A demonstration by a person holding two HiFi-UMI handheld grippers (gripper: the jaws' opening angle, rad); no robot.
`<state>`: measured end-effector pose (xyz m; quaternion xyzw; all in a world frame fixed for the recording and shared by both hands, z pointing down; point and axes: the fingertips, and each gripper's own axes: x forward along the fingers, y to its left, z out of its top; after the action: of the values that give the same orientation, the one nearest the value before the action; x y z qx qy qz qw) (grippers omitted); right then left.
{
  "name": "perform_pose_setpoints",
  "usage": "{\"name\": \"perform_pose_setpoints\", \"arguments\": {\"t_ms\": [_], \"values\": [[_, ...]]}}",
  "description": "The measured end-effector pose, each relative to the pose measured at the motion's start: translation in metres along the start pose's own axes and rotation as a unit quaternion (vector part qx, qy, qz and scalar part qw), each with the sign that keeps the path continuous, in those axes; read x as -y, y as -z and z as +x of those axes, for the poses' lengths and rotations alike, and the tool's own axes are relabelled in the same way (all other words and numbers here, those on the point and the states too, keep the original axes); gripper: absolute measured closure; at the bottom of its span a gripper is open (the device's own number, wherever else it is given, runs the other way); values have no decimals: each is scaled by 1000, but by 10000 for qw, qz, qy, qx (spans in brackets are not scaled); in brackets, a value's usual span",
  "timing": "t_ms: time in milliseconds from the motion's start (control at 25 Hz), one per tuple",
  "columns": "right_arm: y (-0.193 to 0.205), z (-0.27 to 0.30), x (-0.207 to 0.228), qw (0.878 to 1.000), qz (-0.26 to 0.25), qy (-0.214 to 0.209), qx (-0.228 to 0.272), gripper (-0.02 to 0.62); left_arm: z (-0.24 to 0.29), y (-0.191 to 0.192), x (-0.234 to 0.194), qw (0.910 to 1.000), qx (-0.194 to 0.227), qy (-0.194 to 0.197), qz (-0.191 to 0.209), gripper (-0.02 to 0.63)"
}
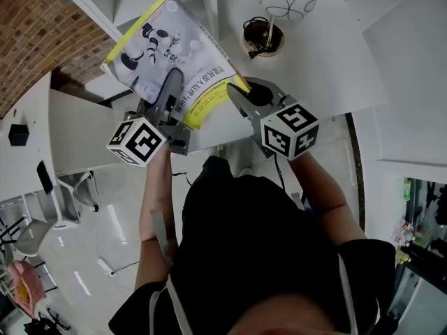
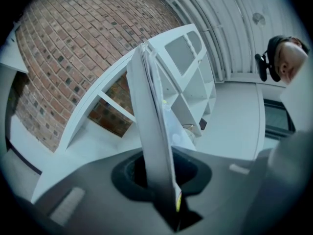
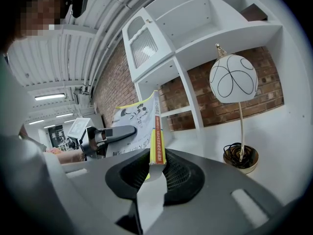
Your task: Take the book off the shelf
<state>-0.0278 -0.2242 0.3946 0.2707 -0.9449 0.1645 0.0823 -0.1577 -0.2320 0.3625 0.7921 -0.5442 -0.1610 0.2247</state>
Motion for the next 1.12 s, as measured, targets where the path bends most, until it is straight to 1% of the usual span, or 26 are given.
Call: {"name": "perform_pose_setpoints", "arguments": {"t_ms": [400, 680, 840, 1120], "values": [[7, -8, -14, 9998, 39, -174, -27, 526, -18, 3, 7, 9998, 89, -128, 78, 528], [14, -16, -24, 9998, 18, -171, -45, 525, -32, 8, 13, 9998, 110, -146, 89, 528], [13, -17, -24, 9998, 15, -193, -45, 525, -32, 8, 13, 9997, 118, -168, 102, 528], [13, -26, -35, 9998, 6, -189, -43, 525, -44, 6, 22, 9997, 139, -138, 152, 526]]}}
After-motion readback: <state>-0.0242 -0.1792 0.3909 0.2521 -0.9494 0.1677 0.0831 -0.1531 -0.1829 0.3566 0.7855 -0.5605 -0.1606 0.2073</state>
